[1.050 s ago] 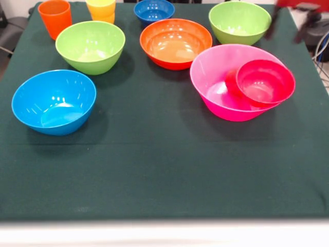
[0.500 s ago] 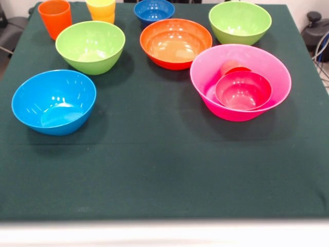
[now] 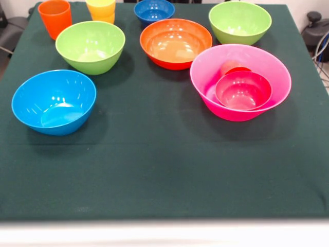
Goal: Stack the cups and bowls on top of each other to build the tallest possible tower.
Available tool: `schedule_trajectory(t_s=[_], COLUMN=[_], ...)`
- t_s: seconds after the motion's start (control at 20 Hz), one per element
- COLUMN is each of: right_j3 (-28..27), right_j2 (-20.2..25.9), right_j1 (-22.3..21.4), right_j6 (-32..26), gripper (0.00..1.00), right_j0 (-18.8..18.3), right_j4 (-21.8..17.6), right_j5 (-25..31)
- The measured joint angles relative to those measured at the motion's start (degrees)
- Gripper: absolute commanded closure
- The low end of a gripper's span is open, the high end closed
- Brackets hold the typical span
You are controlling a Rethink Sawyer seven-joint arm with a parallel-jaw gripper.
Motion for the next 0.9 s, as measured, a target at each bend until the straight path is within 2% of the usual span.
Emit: schedule_trajectory(t_s=[0.5, 0.9], right_j3=[0.02, 0.36], right_j2=[0.0, -0.02], right_j1=[-0.6, -0.61], right_j6=[0.0, 0.0], gripper=[0.0, 0.0], right_j0=[0.0, 0.11], right_j4=[0.0, -0.01], right_j5=[-0.62, -4.41])
